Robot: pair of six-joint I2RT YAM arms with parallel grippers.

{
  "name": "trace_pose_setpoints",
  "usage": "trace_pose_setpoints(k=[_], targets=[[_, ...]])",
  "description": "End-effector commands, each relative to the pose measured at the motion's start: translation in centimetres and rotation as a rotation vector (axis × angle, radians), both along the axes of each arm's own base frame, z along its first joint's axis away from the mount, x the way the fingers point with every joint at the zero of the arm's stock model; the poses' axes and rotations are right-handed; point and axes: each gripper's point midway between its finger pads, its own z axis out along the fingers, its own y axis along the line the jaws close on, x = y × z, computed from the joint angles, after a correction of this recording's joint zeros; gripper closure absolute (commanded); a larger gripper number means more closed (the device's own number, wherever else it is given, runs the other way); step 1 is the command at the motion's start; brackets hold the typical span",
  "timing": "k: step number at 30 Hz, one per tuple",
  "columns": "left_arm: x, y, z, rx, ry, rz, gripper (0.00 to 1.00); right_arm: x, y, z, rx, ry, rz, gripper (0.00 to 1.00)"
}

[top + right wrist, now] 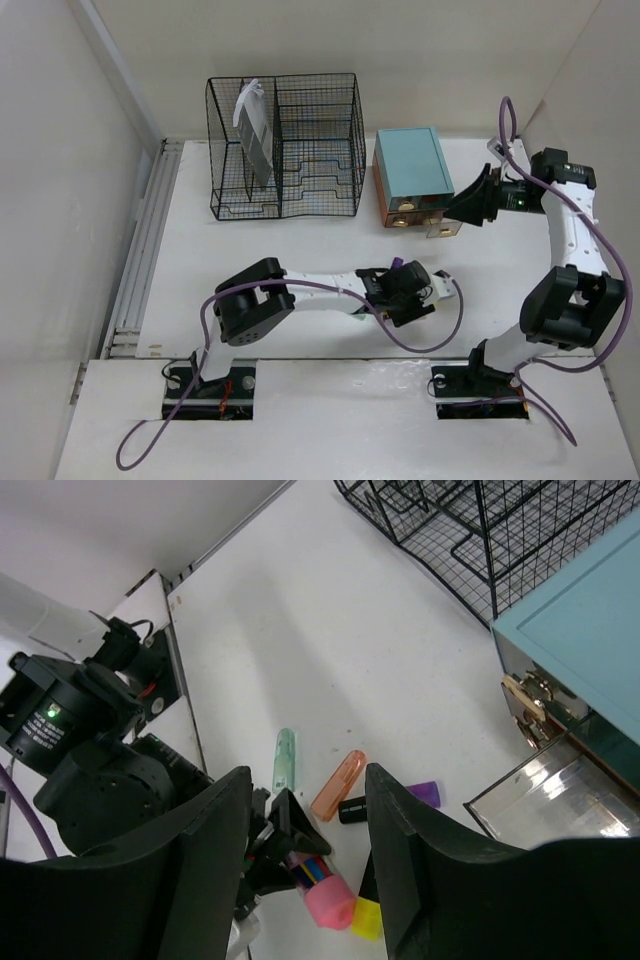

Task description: Organize the desk

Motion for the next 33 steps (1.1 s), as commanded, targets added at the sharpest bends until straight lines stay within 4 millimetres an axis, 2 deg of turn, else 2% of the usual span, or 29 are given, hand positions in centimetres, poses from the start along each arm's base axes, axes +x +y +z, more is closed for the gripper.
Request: trace_pose_setpoints(k=[1, 4, 6, 7, 8, 11, 13, 14, 15, 18, 21, 22, 25, 27, 28, 29, 30, 31, 32, 33], targets=[[-0.4, -0.8, 0.1, 0.018, 0.008, -0.045, 0.64, -0.9, 0.4, 3.2, 0.025, -0.11, 0.011, 0.46], [-0.4, -0.8, 0.1, 0.018, 0.008, -0.045, 0.71, -1.5, 0.6, 3.6, 0.019, -0.128, 0.011, 0.46], [-0.2, -0.9, 0.4, 0.019, 0.001, -0.039, 0.8, -1.8, 0.7, 4.0, 0.011, -0.155, 0.014, 0.46], [0.1, -1.1, 0.8, 0.012, -0.01, -0.032, 0.93, -1.8, 0.7, 4.0, 0.011, -0.155, 0.014, 0.46], [0.1, -1.2, 1.2, 0.003, -0.013, -0.032, 0.99, -2.0, 0.7, 4.2, 0.008, -0.164, 0.014, 0.46], [0.4, -1.3, 3.2, -0.035, -0.027, 0.002, 1.0, -2.5, 0.6, 4.7, -0.01, -0.191, 0.002, 0.46], [0.7, -1.8, 6.5, -0.111, -0.052, 0.015, 1.0, -3.0, 0.7, 5.2, -0.031, -0.226, 0.003, 0.46], [0.7, -1.9, 8.8, -0.164, -0.061, 0.024, 1.0, -3.1, 0.5, 5.4, -0.035, -0.235, -0.006, 0.46], [0.8, -2.1, 9.9, -0.194, -0.07, 0.024, 1.0, -3.2, 0.2, 5.2, -0.045, -0.232, -0.017, 0.46], [1.1, -1.8, 12.9, -0.249, -0.096, 0.048, 1.0, -3.4, -0.2, 5.9, -0.063, -0.281, -0.038, 0.46], [1.4, -1.8, 15.0, -0.298, -0.111, 0.079, 1.0, -3.7, -0.5, 5.9, -0.084, -0.298, -0.053, 0.46], [1.4, -1.9, 16.4, -0.334, -0.122, 0.079, 1.0, -3.4, -0.9, 5.6, -0.095, -0.298, -0.067, 0.46], [1.8, -1.9, 19.0, -0.411, -0.121, 0.097, 1.0, -3.1, -1.3, 5.5, -0.132, -0.324, -0.074, 0.46], [3.2, -1.4, 21.1, -0.486, -0.112, 0.133, 1.0, -2.8, -2.2, 5.2, -0.156, -0.305, -0.118, 0.44], [3.7, -1.1, 21.5, -0.503, -0.111, 0.151, 1.0, -2.4, -2.5, 5.3, -0.178, -0.336, -0.129, 0.42], [4.6, -0.7, 23.3, -0.561, -0.11, 0.174, 1.0, -2.2, -3.0, 5.3, -0.175, -0.293, -0.171, 0.39], [4.7, -0.6, 23.7, -0.583, -0.097, 0.173, 1.0, -2.2, -3.1, 5.6, -0.19, -0.297, -0.197, 0.34], [5.0, -0.4, 24.7, -0.615, -0.094, 0.182, 1.0, -0.7, -4.1, 6.2, -0.243, -0.364, -0.248, 0.24], [5.2, 0.0, 24.4, -0.625, -0.083, 0.191, 1.0, -0.4, -4.4, 6.7, -0.25, -0.38, -0.284, 0.21], [6.0, 0.4, 26.2, -0.689, -0.095, 0.205, 1.0, -1.0, -4.1, 7.0, -0.212, -0.33, -0.344, 0.16]])
